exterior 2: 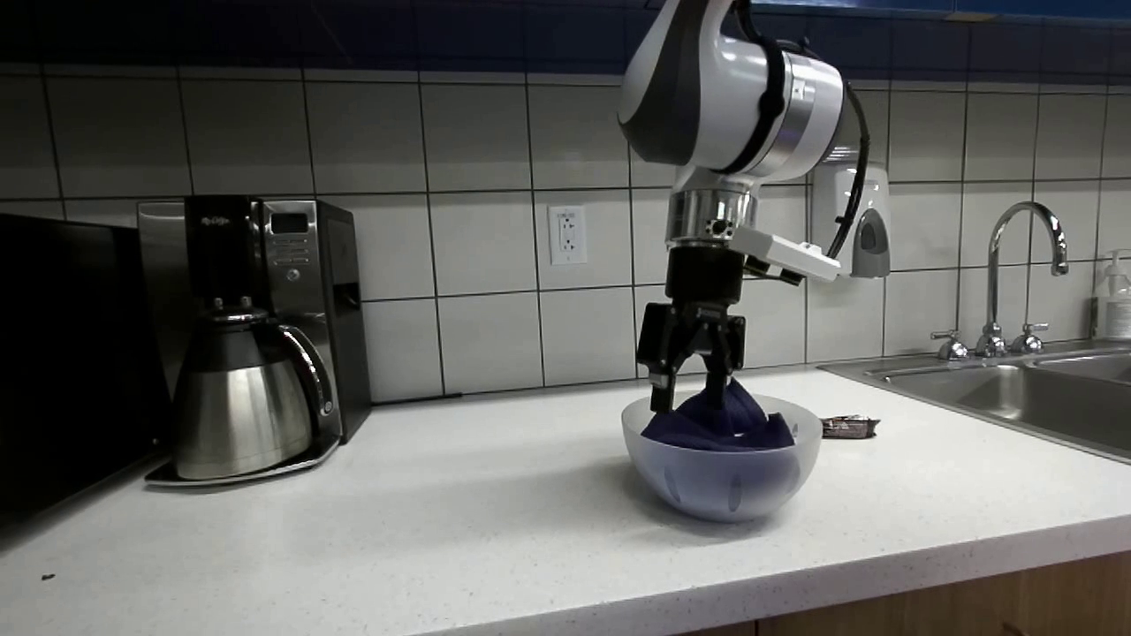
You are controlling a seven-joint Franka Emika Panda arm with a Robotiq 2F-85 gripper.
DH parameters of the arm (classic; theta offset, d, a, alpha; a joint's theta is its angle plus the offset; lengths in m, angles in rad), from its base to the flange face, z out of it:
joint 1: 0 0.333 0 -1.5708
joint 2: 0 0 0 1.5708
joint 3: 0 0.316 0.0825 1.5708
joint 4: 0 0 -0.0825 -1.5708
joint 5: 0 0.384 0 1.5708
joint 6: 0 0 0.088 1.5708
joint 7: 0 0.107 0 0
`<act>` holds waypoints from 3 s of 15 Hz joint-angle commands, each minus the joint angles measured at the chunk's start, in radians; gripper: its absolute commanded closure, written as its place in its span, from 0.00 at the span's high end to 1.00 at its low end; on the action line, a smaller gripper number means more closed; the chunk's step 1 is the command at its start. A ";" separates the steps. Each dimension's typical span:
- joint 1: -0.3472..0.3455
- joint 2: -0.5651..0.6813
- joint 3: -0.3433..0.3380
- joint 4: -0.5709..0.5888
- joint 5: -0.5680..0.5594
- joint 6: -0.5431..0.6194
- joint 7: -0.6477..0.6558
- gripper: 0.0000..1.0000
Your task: Put the cloth on the counter
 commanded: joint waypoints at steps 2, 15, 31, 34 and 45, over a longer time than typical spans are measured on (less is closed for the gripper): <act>-0.014 0.061 0.042 0.003 0.021 0.090 -0.104 1.00; -0.075 0.148 0.088 0.020 -0.007 0.177 -0.228 0.74; -0.111 0.071 0.068 0.020 -0.008 0.095 -0.199 0.01; -0.130 -0.003 0.054 0.030 0.017 0.030 -0.220 0.01; -0.094 -0.311 -0.088 0.051 0.030 -0.222 -0.207 0.01</act>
